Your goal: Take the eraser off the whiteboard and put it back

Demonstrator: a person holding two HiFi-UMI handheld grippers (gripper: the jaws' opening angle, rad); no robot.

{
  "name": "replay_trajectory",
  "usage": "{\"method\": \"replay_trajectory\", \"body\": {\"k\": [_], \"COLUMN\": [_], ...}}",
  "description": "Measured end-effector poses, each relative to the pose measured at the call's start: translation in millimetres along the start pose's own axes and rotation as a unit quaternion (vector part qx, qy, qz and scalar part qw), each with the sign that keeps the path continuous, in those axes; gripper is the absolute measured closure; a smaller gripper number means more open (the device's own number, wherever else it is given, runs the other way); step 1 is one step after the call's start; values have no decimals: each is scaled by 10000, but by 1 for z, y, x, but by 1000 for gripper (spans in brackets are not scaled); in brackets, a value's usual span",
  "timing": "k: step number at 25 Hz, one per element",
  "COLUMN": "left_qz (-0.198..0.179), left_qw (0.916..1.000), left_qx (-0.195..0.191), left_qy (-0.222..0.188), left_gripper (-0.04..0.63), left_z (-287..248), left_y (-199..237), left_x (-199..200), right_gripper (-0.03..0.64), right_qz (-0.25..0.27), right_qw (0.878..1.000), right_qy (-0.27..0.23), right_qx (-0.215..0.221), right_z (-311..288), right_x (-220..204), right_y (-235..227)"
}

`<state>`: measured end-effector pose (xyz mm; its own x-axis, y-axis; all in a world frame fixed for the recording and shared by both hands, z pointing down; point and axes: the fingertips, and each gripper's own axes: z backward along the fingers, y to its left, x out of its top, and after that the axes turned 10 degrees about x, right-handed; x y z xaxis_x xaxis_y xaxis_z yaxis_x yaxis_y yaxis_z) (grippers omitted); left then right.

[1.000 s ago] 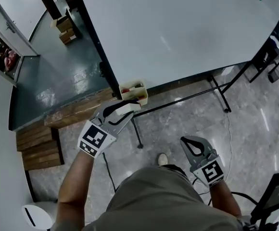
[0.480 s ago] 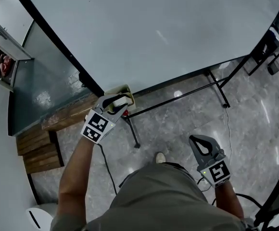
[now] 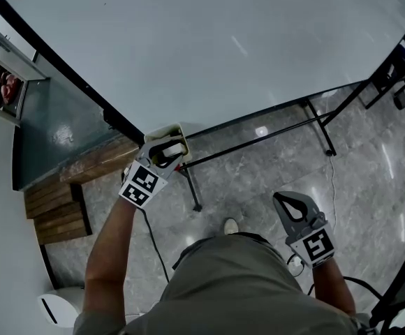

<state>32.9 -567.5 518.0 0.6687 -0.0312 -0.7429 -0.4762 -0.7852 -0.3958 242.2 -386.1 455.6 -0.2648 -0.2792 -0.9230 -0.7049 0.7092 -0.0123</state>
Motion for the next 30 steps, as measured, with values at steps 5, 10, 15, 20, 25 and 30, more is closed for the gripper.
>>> {"method": "replay_trajectory", "body": {"k": [5,10,15,20,25,30], "left_qz": [-122,-171,-281,-297,-217,-93], "left_qw": [9996,9995,9988,9985,9974,9953], "left_qx": [24,40,90,301,608,938], "left_qy": [251,271,390,355,307,232], "left_gripper": [419,419,417,385,325,293], "left_z": [-7,-10,-12,-13,-1,35], "left_y": [-7,-9,-11,-9,2,7], "left_x": [-13,-13,-16,-12,-4,-1], "right_gripper": [614,614,614,614,614,614], "right_qz": [-39,-82,-132,-156,-185,-147], "right_qw": [9999,9998,9995,9992,9987,9974], "right_qy": [11,15,13,16,7,18], "right_qx": [122,203,289,361,476,702], "right_z": [-3,-5,-9,-12,-15,-26], "right_x": [-6,-10,-16,-17,-12,-11], "right_y": [-8,-14,-12,-7,-4,5]}}
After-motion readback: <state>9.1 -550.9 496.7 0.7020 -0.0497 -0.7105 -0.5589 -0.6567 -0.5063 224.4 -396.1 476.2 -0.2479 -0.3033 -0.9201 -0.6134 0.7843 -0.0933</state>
